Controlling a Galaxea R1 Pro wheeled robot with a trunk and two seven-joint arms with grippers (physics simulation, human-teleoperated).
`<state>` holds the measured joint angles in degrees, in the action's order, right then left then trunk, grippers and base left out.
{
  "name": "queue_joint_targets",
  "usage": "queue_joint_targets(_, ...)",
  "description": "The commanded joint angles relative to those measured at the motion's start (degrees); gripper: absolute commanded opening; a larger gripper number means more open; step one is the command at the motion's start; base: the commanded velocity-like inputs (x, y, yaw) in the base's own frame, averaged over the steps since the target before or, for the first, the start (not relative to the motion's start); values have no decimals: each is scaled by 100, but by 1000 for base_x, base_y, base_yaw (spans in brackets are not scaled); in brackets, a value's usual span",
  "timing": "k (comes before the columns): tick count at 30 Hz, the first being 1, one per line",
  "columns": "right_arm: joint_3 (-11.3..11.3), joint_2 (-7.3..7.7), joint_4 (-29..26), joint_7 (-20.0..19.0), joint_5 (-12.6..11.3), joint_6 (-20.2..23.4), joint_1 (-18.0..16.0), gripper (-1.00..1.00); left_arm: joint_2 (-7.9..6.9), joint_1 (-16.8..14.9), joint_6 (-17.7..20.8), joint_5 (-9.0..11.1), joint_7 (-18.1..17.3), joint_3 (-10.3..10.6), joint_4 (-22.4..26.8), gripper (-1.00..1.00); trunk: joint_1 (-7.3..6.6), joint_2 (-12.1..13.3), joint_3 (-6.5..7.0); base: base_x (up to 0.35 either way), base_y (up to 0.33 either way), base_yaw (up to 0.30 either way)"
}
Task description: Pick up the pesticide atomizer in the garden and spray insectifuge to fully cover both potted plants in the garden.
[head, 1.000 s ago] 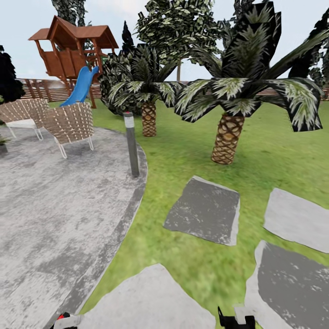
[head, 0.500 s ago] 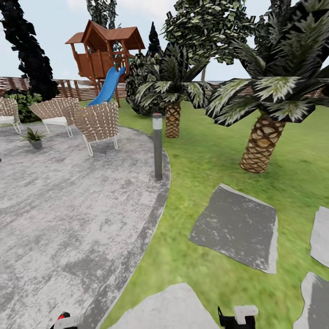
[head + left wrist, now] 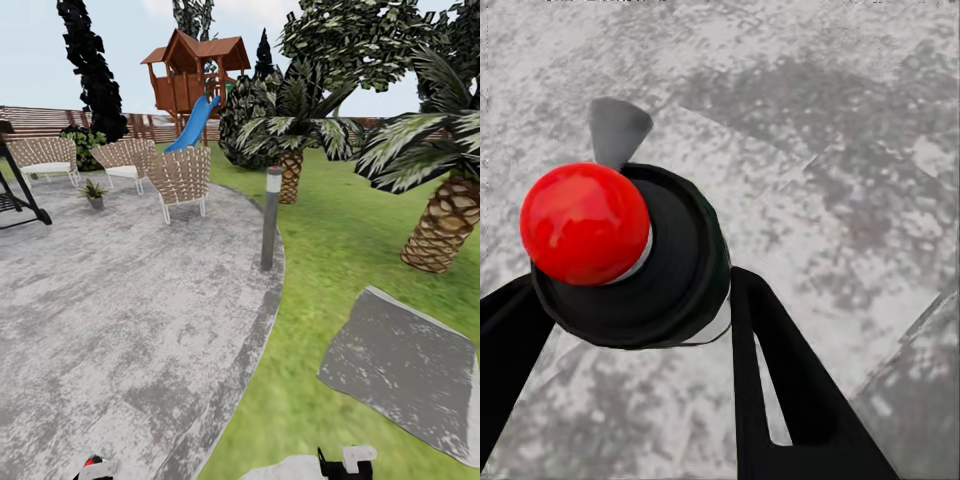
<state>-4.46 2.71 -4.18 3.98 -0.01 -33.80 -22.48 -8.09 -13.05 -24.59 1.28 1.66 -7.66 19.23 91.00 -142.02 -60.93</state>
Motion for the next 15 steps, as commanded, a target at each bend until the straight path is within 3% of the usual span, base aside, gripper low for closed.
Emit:
queue_joint_targets(1, -47, 2, 1, 42, 1, -13, -2, 100, 0, -5, -19, 12, 10, 5, -7, -100, 2, -2, -5, 288, 184, 278)
queue_joint_targets(15, -47, 2, 3, 42, 1, -13, -2, 100, 0, -5, -19, 12, 10, 2, -7, -100, 2, -2, -5, 288, 183, 278)
